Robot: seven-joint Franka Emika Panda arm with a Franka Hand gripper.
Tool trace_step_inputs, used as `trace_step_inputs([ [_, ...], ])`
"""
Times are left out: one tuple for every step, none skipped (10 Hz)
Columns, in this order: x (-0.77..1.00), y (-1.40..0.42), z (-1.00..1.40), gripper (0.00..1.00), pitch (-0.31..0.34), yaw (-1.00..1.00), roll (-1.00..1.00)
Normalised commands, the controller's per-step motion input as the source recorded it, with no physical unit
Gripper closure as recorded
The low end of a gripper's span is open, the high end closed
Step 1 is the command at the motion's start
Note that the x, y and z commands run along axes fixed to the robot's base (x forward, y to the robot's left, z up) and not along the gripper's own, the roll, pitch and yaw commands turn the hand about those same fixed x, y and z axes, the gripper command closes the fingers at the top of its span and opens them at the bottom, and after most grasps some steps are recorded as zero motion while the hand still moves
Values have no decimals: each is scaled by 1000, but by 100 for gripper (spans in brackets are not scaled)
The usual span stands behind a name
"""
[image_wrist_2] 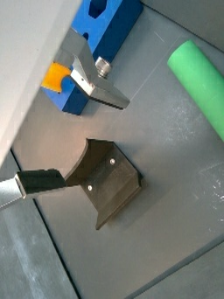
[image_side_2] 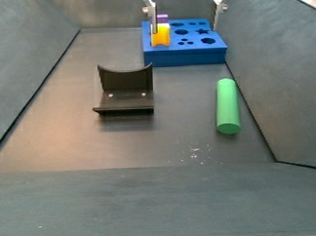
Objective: Pick up the oval object. Move up. Place the oval object on the fixture. Regrasp the oval object. Move to above the board. Insert the oval object.
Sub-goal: Pick up the oval object.
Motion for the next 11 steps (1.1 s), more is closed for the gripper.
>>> trace_step_inputs([
  [0, 86, -71, 0, -24, 0, 0],
  [-409, 557, -340, 0, -341, 146, -59],
  [-491, 320, -726, 0, -241, 31, 146],
  [-440, 377, -863, 0, -180, 11, 123],
  [-329, 269, -889, 0, -150, 0, 119],
  [-306, 109, -900, 0, -119, 0, 159],
  [-291, 69, -877, 0, -141, 0, 149],
  [-346, 23, -909, 0, -116, -26, 147],
  [-237, 0, -849, 0, -144, -66, 159],
  [-229, 0, -854, 0, -103, -177, 174],
  [-246, 43, -857, 0, -70, -274, 164],
])
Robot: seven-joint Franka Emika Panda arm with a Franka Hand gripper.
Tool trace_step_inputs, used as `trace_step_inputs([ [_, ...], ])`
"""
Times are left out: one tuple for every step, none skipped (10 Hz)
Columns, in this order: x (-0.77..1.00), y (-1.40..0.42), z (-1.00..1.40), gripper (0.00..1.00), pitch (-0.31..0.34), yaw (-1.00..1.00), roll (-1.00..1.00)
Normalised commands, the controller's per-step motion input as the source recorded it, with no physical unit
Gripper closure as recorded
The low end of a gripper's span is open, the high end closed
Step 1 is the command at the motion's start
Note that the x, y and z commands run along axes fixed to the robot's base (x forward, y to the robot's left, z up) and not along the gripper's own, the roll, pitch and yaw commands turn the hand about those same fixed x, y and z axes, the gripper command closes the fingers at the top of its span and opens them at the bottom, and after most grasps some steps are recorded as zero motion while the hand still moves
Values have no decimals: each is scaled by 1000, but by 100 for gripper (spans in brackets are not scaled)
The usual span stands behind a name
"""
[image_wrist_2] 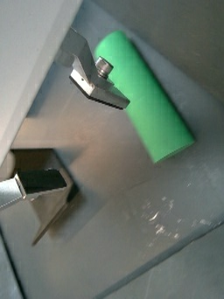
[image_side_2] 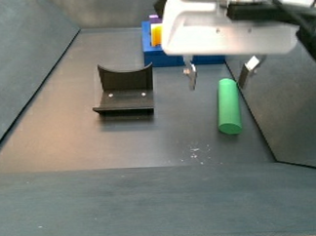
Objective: Pick up the oval object. Move up. Place the oval object on the fixture. Regrasp the oval object. Move to above the board. Insert the oval object.
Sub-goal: Pick up the oval object.
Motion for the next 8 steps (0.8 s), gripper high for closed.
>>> trace_step_inputs([
  [-211, 66, -831, 0, -66, -317, 173],
  [-89, 243, -869, 0, -46, -454, 131],
  [-83, 283, -997, 0, -34, -480, 37],
  [-77, 283, -1000, 0, -43, -534, 6],
  [-117, 300, -1000, 0, -46, -491, 0],
  [-74, 271, -983, 0, -61, -434, 0],
  [-123, 169, -960, 0, -76, -446, 16],
  [-197, 0, -940, 0, -41, -117, 191],
])
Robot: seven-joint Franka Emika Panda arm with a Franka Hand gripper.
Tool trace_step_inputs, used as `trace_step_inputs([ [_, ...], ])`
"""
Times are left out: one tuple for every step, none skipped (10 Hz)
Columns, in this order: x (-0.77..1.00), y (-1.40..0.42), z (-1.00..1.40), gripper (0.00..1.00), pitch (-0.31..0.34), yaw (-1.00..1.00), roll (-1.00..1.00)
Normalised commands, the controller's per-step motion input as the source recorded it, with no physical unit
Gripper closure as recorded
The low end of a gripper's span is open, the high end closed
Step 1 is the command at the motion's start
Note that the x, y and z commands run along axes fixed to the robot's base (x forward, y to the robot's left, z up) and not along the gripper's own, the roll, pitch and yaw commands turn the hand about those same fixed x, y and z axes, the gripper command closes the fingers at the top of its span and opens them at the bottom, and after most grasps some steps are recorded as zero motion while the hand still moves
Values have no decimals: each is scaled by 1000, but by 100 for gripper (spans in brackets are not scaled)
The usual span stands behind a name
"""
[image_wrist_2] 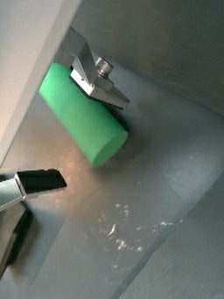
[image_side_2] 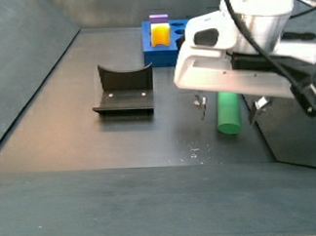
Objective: Pick up the oval object. Move up. Place the oval object on the fixture. Regrasp the oval object. Move to above the board. Insert the oval object.
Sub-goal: Pick up the oval object.
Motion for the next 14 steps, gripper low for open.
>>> trace_step_inputs([
  [-134, -23, -863, 0, -74, -37, 244],
  [-206, -129, -869, 0, -99, 0, 241],
  [-280, -63, -783, 0, -183, 0, 196],
  [-29, 0, -543, 0, -36, 183, 189],
  [-31, 0, -406, 0, -26, 151, 79],
  [0, 0, 0, 100, 0, 0, 0],
  [0, 0, 0, 100, 0, 0, 0],
  [0, 0, 0, 100, 0, 0, 0],
  [0, 0, 0, 100, 0, 0, 0],
  [0, 0, 0, 100, 0, 0, 0],
  [0, 0, 0, 100, 0, 0, 0],
  [0, 0, 0, 100, 0, 0, 0],
  [0, 0, 0, 100, 0, 0, 0],
  [0, 0, 0, 100, 0, 0, 0],
])
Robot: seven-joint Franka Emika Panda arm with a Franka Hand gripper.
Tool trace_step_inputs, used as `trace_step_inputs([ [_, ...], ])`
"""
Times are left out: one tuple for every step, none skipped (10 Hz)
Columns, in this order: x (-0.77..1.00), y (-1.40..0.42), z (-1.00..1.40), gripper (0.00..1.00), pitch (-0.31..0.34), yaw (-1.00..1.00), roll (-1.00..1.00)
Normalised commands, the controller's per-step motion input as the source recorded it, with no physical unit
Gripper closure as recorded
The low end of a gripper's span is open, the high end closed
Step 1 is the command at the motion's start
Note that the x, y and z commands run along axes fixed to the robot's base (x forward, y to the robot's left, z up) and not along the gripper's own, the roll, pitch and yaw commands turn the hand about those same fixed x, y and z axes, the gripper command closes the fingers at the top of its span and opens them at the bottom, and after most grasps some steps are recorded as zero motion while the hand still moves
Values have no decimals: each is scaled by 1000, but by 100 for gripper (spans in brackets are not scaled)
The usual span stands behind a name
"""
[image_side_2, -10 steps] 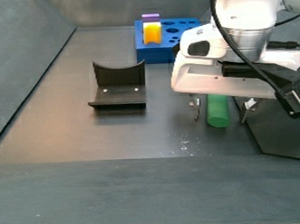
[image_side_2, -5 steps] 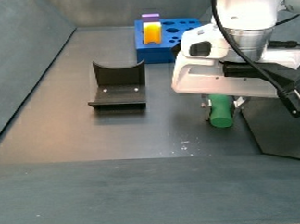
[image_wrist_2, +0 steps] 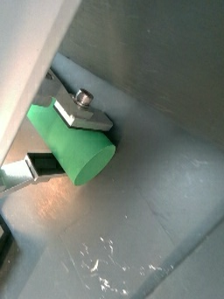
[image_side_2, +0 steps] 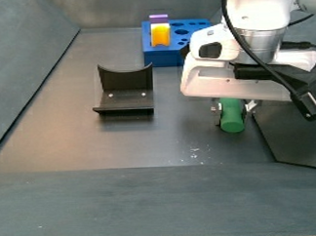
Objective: Pick up the oval object. Move up. Place the oval object on the fixture. Regrasp the oval object. Move to above the board. Insert the oval object.
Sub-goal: Pick up the oval object, then move up.
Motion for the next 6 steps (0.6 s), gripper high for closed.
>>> trace_step_inputs([
  [0, 0, 0, 100, 0, 0, 0],
  [0, 0, 0, 100, 0, 0, 0],
  [0, 0, 0, 100, 0, 0, 0],
  [0, 0, 0, 100, 0, 0, 0],
  [0, 0, 833, 100, 0, 0, 0],
  [-64, 46, 859, 100, 4, -15, 1],
])
